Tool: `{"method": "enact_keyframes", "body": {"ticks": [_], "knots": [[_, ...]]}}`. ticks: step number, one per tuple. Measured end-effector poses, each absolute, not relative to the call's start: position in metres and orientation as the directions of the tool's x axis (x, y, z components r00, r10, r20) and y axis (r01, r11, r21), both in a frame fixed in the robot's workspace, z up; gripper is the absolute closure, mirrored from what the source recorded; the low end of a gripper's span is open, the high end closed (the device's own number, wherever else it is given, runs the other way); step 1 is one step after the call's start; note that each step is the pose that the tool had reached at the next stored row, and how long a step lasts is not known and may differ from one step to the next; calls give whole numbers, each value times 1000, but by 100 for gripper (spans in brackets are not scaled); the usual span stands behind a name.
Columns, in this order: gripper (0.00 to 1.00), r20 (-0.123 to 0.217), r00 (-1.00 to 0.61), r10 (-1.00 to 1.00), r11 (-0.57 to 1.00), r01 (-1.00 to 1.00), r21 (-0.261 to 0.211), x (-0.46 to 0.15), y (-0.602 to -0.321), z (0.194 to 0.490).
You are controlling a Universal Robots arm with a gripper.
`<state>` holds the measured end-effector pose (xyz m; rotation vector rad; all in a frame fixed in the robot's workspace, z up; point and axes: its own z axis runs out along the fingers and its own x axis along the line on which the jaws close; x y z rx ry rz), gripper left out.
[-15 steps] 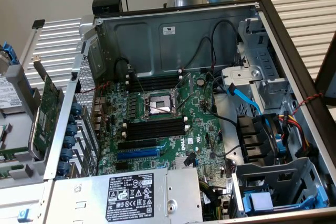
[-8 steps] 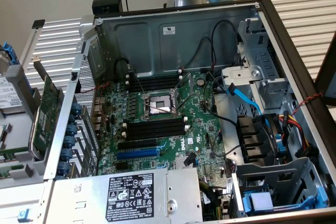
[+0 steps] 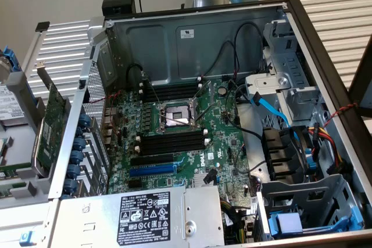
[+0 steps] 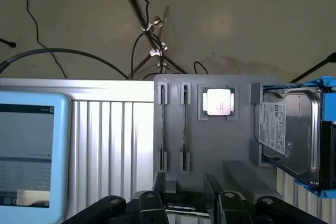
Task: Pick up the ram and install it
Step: 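Pick up the ram and move it above insertion slot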
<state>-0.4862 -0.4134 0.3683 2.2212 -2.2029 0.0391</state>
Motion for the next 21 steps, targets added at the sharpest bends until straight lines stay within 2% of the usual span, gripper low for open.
{"method": "enact_keyframes", "body": {"ticks": [21], "knots": [[58, 30, 9, -1000, -9, -1000, -2, -487, -413, 332]]}}
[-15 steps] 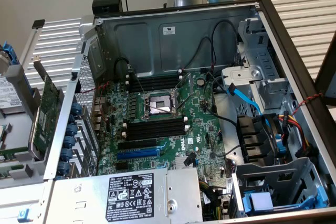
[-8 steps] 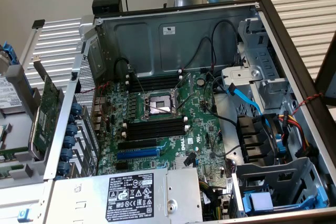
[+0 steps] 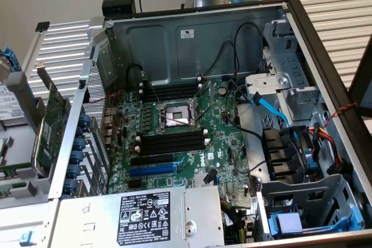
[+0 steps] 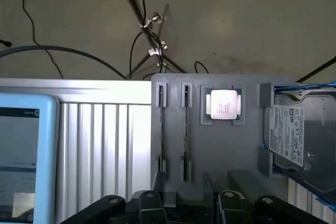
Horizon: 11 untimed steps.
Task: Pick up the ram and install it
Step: 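Pick up the ram and move it above insertion slot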
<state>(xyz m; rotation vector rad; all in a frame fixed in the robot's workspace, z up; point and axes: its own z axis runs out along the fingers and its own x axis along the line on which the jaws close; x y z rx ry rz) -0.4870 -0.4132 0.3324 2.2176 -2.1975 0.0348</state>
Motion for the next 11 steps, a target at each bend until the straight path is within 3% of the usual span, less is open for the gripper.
{"method": "enact_keyframes", "body": {"ticks": [11], "knots": [[58, 30, 9, -1000, -9, -1000, 1, -492, -414, 315]]}}
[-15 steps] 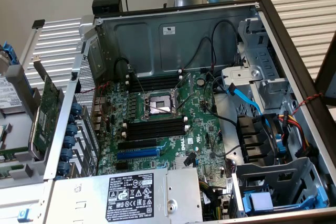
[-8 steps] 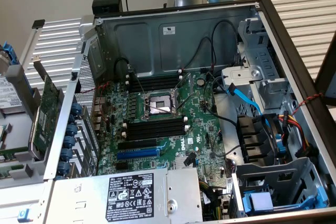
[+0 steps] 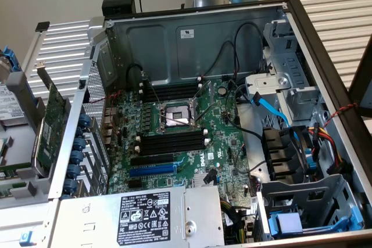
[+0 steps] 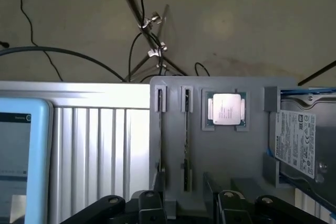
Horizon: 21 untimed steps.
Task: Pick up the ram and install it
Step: 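Pick up the ram and move it above insertion slot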
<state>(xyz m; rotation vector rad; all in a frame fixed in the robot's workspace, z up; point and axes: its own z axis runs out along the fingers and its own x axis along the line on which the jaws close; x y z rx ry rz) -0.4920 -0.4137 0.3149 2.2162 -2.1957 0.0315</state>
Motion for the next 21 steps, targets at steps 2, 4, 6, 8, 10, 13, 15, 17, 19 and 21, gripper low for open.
{"method": "enact_keyframes", "body": {"ticks": [2, 4, 6, 8, 10, 13, 15, 17, 19, 21], "knots": [[58, 30, 9, -1000, -9, -1000, 1, -493, -415, 311], [58, 29, 9, -1000, -9, -1000, 1, -493, -418, 308], [58, 29, 9, -1000, -9, -1000, 2, -493, -418, 304], [58, 29, 9, -1000, -9, -1000, 2, -493, -419, 300], [58, 28, 9, -1000, -9, -1000, 2, -493, -419, 297], [58, 27, 9, -1000, -9, -1000, 3, -493, -419, 291], [58, 26, 9, -1000, -9, -1000, 5, -493, -419, 288], [58, 26, 10, -1000, -9, -1000, 6, -494, -419, 285], [58, 26, 9, -1000, -9, -1000, 8, -495, -419, 281], [58, 26, 9, -1000, -9, -1000, 9, -497, -419, 279]]}}
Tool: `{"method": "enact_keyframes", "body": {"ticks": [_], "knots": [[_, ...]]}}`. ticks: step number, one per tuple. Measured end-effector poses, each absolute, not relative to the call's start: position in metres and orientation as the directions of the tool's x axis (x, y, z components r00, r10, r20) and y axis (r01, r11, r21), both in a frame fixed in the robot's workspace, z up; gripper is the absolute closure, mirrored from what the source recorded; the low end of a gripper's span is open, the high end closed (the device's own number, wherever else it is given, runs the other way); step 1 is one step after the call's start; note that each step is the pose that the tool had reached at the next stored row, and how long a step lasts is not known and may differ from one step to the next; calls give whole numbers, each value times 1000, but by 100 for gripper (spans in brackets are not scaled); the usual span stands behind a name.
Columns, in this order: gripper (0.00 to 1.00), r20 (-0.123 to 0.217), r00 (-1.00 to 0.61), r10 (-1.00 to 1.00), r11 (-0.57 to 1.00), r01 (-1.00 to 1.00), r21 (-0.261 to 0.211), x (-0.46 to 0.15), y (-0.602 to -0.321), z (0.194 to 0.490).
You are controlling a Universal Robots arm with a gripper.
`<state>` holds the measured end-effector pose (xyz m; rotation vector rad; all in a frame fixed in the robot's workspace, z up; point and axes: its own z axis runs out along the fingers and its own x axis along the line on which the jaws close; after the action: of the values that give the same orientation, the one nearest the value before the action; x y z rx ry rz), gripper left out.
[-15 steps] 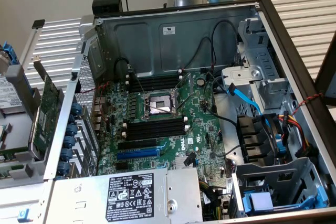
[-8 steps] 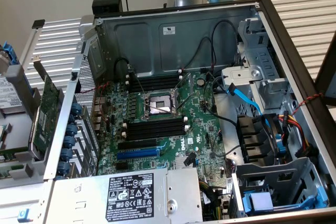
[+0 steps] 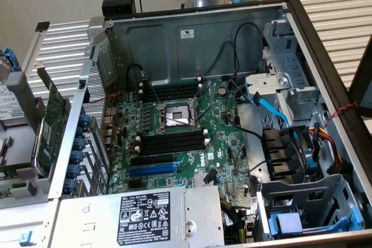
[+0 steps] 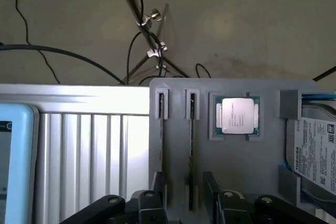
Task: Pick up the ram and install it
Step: 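Pick up the ram and move it above insertion slot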
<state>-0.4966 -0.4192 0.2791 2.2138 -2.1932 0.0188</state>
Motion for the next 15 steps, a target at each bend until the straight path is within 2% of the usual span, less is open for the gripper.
{"method": "enact_keyframes", "body": {"ticks": [4, 9, 15], "knots": [[58, 26, 9, -1000, -9, -1000, 6, -500, -422, 273], [58, 27, 9, -1000, -9, -1000, -27, -500, -428, 270], [58, 25, 9, -1000, -9, -1000, -29, -500, -440, 259]]}}
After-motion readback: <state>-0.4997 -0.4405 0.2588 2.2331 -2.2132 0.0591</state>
